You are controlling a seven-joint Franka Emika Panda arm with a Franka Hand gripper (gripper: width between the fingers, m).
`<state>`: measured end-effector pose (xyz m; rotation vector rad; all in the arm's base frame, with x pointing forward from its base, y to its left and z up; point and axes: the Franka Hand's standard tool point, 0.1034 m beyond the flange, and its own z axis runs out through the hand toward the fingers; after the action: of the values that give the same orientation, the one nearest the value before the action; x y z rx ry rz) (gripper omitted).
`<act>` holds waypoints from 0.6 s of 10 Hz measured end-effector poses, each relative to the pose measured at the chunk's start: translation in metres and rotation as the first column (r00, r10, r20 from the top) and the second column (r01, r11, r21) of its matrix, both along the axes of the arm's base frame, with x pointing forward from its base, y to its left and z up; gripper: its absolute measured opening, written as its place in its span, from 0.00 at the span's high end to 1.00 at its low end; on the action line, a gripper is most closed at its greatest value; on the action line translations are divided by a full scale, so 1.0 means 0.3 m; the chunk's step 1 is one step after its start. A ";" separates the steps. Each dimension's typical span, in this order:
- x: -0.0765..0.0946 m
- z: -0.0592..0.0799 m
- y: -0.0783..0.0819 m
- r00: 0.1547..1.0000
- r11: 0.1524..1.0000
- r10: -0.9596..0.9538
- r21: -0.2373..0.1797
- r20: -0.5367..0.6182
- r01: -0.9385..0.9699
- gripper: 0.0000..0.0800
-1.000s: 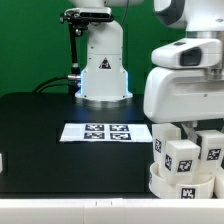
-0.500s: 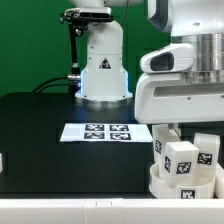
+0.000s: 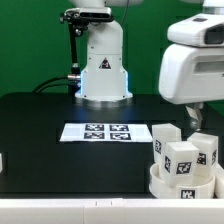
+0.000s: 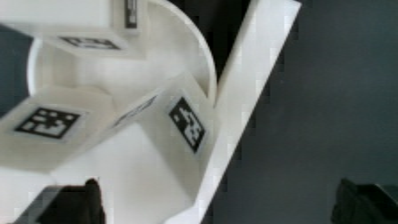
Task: Assemble stool
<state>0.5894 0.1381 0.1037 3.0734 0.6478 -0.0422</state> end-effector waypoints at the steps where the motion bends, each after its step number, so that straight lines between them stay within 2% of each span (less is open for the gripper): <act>1: 0.002 -0.001 -0.008 0.997 0.997 0.074 0.001 -0.001 -0.074 0.19; 2: 0.007 0.001 -0.014 0.971 0.971 0.237 -0.015 -0.005 -0.237 0.19; 3: 0.021 0.009 -0.014 0.897 0.896 0.442 -0.036 -0.013 -0.442 0.19; 5: 0.036 0.012 0.015 0.704 0.704 0.704 -0.032 -0.091 -0.709 0.19; 6: 0.055 0.030 0.021 0.739 0.739 0.674 -0.036 0.027 -0.673 0.19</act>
Offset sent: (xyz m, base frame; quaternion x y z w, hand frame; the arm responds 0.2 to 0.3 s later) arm 0.0218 0.0143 0.0106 0.0043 -0.0737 -0.4747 0.8771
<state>0.6059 0.1444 0.1127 2.5984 1.6909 0.0118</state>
